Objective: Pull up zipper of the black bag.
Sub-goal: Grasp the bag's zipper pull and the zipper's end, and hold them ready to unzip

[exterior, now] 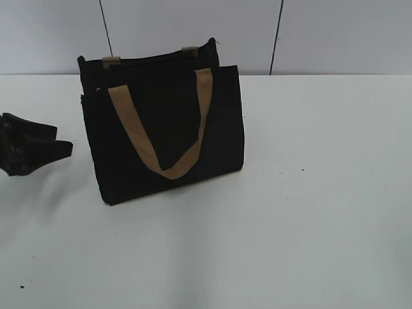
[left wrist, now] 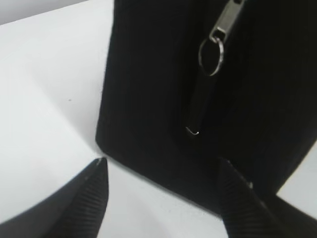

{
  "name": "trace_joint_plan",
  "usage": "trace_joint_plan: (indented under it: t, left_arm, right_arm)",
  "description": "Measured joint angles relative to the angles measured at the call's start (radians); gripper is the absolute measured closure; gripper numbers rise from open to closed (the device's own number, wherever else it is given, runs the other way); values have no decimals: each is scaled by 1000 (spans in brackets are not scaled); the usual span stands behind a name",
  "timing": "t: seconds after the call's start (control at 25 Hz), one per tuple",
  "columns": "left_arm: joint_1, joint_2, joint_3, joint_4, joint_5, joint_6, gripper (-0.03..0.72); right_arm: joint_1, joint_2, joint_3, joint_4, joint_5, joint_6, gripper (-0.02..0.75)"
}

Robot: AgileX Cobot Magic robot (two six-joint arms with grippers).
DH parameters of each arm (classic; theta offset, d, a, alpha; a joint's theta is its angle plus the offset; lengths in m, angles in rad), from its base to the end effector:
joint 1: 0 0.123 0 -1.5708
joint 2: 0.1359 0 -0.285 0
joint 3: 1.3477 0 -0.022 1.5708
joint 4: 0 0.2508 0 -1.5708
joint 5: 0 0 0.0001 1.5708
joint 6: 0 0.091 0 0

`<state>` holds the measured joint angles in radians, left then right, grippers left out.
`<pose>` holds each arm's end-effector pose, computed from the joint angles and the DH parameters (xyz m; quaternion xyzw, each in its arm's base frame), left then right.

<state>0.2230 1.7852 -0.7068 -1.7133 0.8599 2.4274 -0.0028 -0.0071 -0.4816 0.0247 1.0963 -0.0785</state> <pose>0.3021 -0.0016 0.1487 0.3220 0.7999 -0.2099 0.4609 -0.0054 0.0020 0.2693 -0.0334 0.8645 -0.0081 0.5014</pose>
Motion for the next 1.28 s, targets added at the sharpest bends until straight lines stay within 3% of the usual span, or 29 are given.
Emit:
trace_joint_plan:
  t: [0.16, 0.32, 0.8, 1.28]
  left_arm:
    - [-5, 100, -1, -16, 99, 155, 158]
    - [-39, 179, -40, -16, 130, 217, 160]
    - [-152, 212, -151, -21, 76, 227, 199]
    - [-161, 272, -220, -18, 87, 217, 227]
  right_arm:
    - [0, 0, 0, 0, 0, 0, 193]
    - [0, 0, 0, 0, 0, 0, 193]
    - [0, 0, 0, 0, 0, 0, 193]
    - [0, 0, 0, 0, 0, 0, 193]
